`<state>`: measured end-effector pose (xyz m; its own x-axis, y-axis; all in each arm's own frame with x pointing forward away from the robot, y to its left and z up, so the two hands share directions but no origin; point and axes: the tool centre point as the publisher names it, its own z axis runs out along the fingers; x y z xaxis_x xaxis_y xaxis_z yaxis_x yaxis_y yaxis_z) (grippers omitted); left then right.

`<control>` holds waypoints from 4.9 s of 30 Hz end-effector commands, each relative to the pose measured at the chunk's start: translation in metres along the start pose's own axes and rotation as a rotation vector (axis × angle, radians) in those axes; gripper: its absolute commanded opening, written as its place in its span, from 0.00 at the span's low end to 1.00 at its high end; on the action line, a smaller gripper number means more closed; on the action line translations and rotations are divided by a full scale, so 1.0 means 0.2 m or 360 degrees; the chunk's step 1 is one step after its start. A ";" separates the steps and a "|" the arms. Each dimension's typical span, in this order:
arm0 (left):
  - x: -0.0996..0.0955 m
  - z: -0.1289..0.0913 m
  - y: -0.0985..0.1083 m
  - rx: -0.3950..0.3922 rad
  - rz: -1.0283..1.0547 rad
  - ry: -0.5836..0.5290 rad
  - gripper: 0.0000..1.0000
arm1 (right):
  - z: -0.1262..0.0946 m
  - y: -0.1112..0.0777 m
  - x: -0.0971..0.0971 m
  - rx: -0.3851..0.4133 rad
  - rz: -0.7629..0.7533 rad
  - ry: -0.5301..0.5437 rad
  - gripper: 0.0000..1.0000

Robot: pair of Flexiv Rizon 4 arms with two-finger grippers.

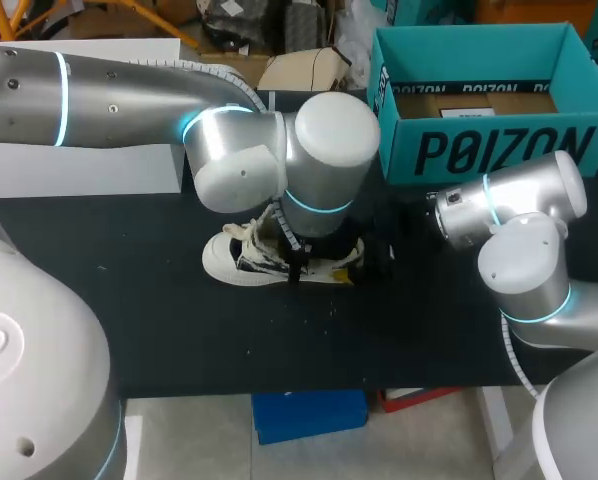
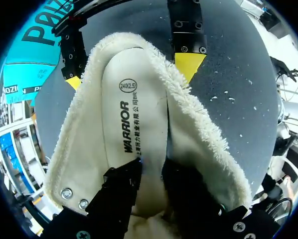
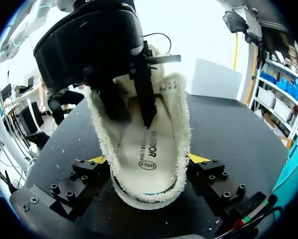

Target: Take the shoe out of the shoebox, open the shoe tongue, remove and reinsert the insole, then place the shoe into the shoebox

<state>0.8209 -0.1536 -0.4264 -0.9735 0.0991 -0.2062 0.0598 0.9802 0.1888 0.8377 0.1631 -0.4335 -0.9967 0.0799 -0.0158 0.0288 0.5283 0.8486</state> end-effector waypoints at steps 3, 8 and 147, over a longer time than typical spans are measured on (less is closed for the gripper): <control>0.04 0.29 0.00 0.0029 0.0018 -0.0345 0.28 | 0.00 -0.01 -0.01 0.0002 0.0003 0.0000 0.00; -0.01 0.33 0.01 0.0108 0.0027 -0.0396 0.29 | 0.00 -0.01 -0.01 0.0002 0.0003 0.0000 0.00; 0.07 -0.27 0.00 0.0778 0.0379 0.0041 0.44 | 0.00 -0.01 -0.01 0.0002 0.0003 0.0000 0.00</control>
<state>0.8054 -0.1685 -0.3704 -0.9302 0.3334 -0.1533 0.3610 0.9064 -0.2194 0.8368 0.1604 -0.4317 -0.9966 0.0805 -0.0156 0.0294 0.5282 0.8486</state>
